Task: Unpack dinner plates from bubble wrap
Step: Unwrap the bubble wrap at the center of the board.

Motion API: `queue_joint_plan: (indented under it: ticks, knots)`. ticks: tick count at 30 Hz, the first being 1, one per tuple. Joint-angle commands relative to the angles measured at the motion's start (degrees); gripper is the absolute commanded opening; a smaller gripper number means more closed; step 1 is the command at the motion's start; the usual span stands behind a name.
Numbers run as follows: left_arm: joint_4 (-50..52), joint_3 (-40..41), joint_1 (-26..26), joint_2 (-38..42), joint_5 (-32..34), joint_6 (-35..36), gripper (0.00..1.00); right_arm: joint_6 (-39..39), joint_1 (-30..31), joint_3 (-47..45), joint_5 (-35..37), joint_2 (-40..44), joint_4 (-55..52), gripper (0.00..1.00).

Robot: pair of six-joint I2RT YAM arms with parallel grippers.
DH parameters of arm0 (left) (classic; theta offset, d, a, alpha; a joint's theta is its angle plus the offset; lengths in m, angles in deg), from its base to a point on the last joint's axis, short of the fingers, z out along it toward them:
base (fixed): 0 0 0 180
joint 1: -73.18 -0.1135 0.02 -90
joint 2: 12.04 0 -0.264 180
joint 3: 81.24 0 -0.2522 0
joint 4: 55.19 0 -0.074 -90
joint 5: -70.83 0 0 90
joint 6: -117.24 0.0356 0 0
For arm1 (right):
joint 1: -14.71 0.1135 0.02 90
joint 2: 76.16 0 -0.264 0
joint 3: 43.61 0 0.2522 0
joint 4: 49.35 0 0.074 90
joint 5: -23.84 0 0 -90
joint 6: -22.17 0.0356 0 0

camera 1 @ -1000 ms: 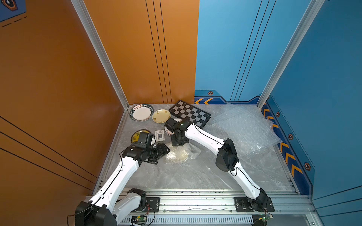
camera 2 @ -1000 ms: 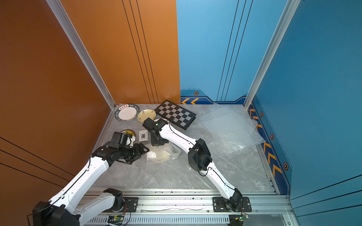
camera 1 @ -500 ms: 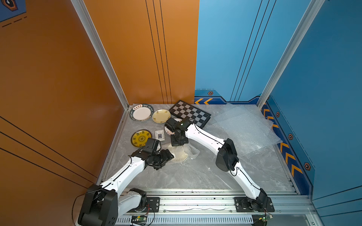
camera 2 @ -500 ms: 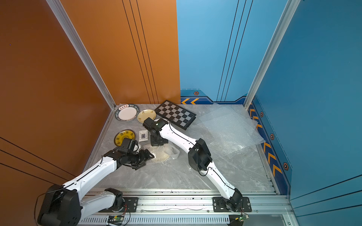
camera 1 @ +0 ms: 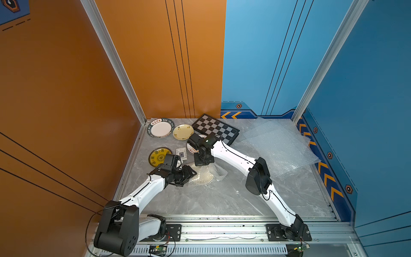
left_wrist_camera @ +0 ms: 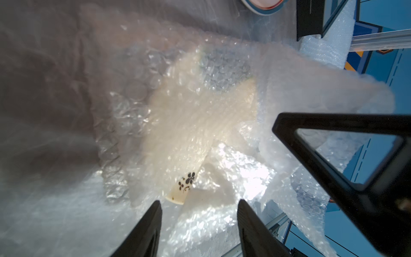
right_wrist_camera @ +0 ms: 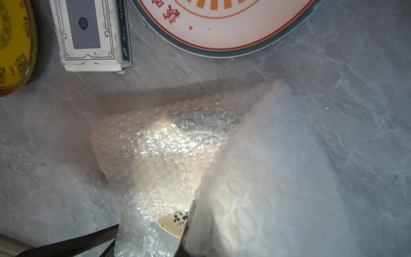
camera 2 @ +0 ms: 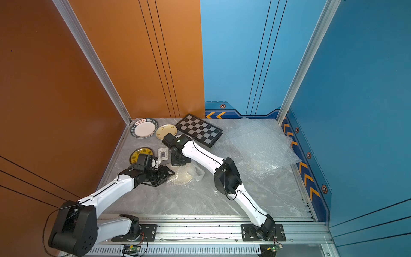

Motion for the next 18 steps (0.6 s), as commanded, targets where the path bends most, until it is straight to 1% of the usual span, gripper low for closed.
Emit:
queue_joint_plan:
  ticks: [1,5,7,12,14,18]
  knots:
    - [-3.9,0.5,0.1,0.6,-3.5,0.5,0.51,0.4,-0.6,-0.8,-0.4,2.9,0.0,0.00]
    - [-8.6,2.7,0.1,1.9,-5.4,-1.0,0.43,0.6,-0.8,-0.8,-0.7,2.6,0.2,0.00]
    - [-9.9,3.5,0.1,2.5,-6.0,-1.6,0.41,0.7,-0.9,-0.8,-0.7,2.5,0.3,0.00]
    - [-8.5,4.2,-0.6,3.3,-5.8,-0.9,0.09,1.2,-1.1,-0.7,-1.1,2.2,0.6,0.00]
    - [-7.0,3.8,-0.9,2.8,-5.3,0.2,0.00,1.5,-1.0,-0.8,-1.3,2.1,0.6,0.00]
    - [1.9,0.8,-0.7,0.3,-1.6,4.7,0.00,2.0,-1.1,-1.0,-1.3,3.3,0.6,0.00]
